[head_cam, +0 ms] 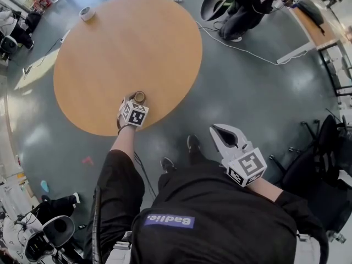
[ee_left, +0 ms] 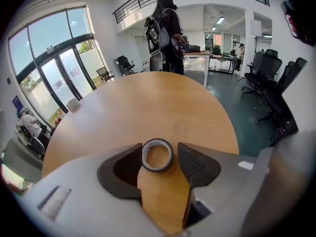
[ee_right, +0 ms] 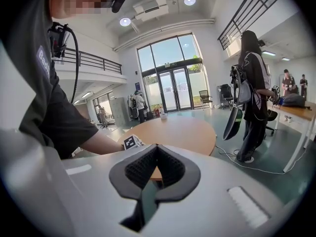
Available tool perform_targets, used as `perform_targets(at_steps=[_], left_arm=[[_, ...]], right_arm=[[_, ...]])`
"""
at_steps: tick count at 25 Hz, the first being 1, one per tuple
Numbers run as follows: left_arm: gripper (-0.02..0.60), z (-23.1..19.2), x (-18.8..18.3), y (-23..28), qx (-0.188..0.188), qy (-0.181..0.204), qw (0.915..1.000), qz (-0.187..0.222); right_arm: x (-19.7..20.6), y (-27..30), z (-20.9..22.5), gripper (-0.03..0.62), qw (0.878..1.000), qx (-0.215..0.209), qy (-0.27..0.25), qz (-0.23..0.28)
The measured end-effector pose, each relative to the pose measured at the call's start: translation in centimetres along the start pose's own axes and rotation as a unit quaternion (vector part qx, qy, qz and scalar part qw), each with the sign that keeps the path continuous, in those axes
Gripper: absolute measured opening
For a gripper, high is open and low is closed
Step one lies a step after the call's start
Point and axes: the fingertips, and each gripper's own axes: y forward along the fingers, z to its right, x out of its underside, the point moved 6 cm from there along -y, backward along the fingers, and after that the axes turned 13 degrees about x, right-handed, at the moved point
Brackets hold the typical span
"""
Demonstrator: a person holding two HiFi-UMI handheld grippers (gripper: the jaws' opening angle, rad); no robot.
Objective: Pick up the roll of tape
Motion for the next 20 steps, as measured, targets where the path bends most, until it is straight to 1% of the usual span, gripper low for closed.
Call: perform_targets(at_steps=[5, 10, 13, 16, 17, 19, 20], left_arm=[[0.295, -0.8, 0.8, 0.9, 0.006, -0.024, 0.9997, -0.006], [0.319, -0.9, 1.0, 1.9, 0.023, -0.042, 0.9987, -0.019], [0.336, -1.5, 1.2, 2.5, 0.037, -0.063, 0.9971, -0.022], [0.332, -1.4, 1.8, 2.9, 0.064, -0.102, 0.9925, -0.022], [0.316, -1.1, 1.9, 3.1, 0.072, -0.111, 0.9910, -0.021], [0.288, -0.8, 1.8, 3.1, 0.075, -0.113, 0.9905, -0.019], [0.287, -0.7, 1.6, 3.1, 0.073, -0.111, 0.9909, -0.019]], right_arm=[[0.8, 0.1, 0.2, 0.005, 1.000, 0.004, 0.002, -0.007], [1.3, -0.3, 0.6, 0.006, 1.000, 0.010, 0.003, -0.012], [1.7, -0.3, 0.9, 0.006, 1.000, 0.014, 0.006, -0.014], [1.9, -0.3, 1.3, 0.006, 1.000, 0.017, 0.010, -0.015], [1.9, -0.3, 1.4, 0.005, 1.000, 0.016, 0.010, -0.014], [1.9, -0.4, 1.5, 0.005, 1.000, 0.014, 0.008, -0.012], [1.8, -0.5, 1.6, 0.005, 1.000, 0.013, 0.007, -0.011]])
